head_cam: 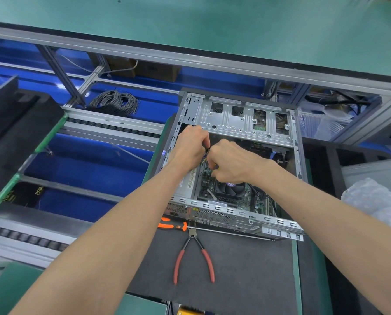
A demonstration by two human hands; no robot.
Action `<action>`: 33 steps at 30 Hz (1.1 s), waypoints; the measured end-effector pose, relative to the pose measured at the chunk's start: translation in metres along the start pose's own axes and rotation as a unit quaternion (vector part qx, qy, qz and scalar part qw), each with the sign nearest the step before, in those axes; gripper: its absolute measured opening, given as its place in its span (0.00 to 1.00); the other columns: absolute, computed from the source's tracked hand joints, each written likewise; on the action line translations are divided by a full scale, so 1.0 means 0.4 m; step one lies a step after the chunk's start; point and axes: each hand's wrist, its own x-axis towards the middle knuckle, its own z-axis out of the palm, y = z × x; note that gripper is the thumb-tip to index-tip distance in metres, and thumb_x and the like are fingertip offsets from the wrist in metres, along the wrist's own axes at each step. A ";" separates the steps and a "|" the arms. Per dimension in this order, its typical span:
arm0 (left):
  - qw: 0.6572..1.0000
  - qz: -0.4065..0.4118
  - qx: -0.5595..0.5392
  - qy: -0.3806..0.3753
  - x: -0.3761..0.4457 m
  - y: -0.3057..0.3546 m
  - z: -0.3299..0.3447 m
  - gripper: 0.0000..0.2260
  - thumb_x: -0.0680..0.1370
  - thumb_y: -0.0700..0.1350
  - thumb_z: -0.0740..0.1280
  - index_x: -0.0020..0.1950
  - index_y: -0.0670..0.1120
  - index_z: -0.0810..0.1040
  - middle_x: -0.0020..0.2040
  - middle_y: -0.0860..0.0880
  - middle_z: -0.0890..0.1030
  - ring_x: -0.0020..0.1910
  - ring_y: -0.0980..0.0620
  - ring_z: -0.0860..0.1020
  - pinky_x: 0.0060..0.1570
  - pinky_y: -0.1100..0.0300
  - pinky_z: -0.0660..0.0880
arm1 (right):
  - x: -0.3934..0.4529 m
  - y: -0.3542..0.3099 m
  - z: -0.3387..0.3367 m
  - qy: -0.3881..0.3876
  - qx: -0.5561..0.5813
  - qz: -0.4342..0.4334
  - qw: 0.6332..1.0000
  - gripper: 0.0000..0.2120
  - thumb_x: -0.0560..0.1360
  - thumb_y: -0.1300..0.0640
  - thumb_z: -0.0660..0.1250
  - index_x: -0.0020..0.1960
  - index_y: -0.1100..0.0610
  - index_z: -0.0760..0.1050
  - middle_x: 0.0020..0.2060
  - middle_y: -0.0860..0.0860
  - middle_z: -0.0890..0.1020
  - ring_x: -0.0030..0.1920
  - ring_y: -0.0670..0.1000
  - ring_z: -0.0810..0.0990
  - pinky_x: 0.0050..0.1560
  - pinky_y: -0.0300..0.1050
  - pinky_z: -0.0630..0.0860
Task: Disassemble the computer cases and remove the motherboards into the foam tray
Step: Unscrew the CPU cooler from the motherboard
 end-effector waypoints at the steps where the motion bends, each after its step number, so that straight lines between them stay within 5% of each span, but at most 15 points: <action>1: 1.000 0.000 0.000 0.000 0.000 0.001 -0.001 0.15 0.73 0.29 0.65 0.38 0.50 0.77 0.42 0.54 0.73 0.47 0.52 0.69 0.46 0.62 0.66 | 0.000 -0.002 -0.002 -0.003 -0.008 0.004 1.000 0.09 0.67 0.64 0.67 0.30 0.55 0.72 0.32 0.54 0.75 0.41 0.63 0.78 0.41 0.55 0.79; 5: 1.000 -0.005 -0.001 -0.004 -0.002 0.001 -0.005 0.15 0.73 0.29 0.66 0.38 0.50 0.76 0.42 0.54 0.73 0.47 0.53 0.68 0.46 0.62 0.65 | -0.001 0.000 0.000 0.000 -0.010 0.004 1.000 0.14 0.66 0.64 0.67 0.28 0.53 0.67 0.30 0.52 0.70 0.39 0.64 0.77 0.39 0.54 0.78; 9: 1.000 -0.004 -0.002 -0.010 0.001 0.005 -0.008 0.15 0.73 0.28 0.64 0.39 0.48 0.79 0.43 0.54 0.73 0.48 0.53 0.68 0.46 0.62 0.65 | -0.003 0.005 0.006 0.005 -0.026 0.010 1.000 0.04 0.65 0.63 0.67 0.31 0.60 0.76 0.31 0.55 0.73 0.39 0.63 0.77 0.39 0.54 0.79; 17: 1.000 -0.008 -0.001 -0.012 0.001 0.003 -0.004 0.15 0.72 0.29 0.65 0.38 0.49 0.77 0.42 0.55 0.73 0.47 0.53 0.68 0.46 0.62 0.65 | -0.004 -0.001 0.014 0.020 -0.031 0.003 0.999 0.04 0.65 0.64 0.66 0.36 0.63 0.80 0.34 0.59 0.78 0.40 0.63 0.78 0.39 0.55 0.79; 23: 1.000 -0.005 -0.002 -0.016 -0.001 0.006 -0.009 0.14 0.72 0.29 0.64 0.38 0.48 0.77 0.42 0.54 0.73 0.47 0.52 0.69 0.49 0.59 0.71 | -0.002 -0.007 0.015 0.018 -0.043 0.009 0.999 0.04 0.66 0.64 0.65 0.34 0.60 0.72 0.31 0.54 0.69 0.39 0.62 0.75 0.35 0.50 0.74; 26: 1.000 0.000 0.007 -0.019 -0.003 0.007 -0.012 0.13 0.72 0.30 0.65 0.38 0.48 0.76 0.42 0.53 0.73 0.47 0.52 0.69 0.49 0.60 0.70 | -0.004 -0.020 0.003 0.006 -0.045 0.021 0.999 0.11 0.66 0.66 0.64 0.29 0.58 0.63 0.30 0.54 0.65 0.30 0.57 0.71 0.26 0.43 0.62; 30: 1.000 0.003 0.002 -0.012 -0.005 0.007 -0.011 0.10 0.75 0.33 0.65 0.38 0.48 0.75 0.42 0.52 0.73 0.48 0.50 0.70 0.47 0.60 0.68 | 0.033 -0.057 -0.028 -0.113 -0.015 0.118 0.986 0.02 0.72 0.64 0.60 0.42 0.61 0.72 0.36 0.58 0.75 0.25 0.53 0.75 0.23 0.40 0.67; 33: 1.000 -0.006 -0.009 -0.013 -0.007 0.008 -0.012 0.10 0.74 0.32 0.65 0.40 0.47 0.78 0.43 0.52 0.74 0.50 0.50 0.71 0.48 0.61 0.67 | 0.059 -0.077 -0.038 -0.233 -0.020 0.152 0.960 0.08 0.75 0.63 0.57 0.45 0.63 0.75 0.35 0.55 0.78 0.30 0.52 0.76 0.32 0.42 0.73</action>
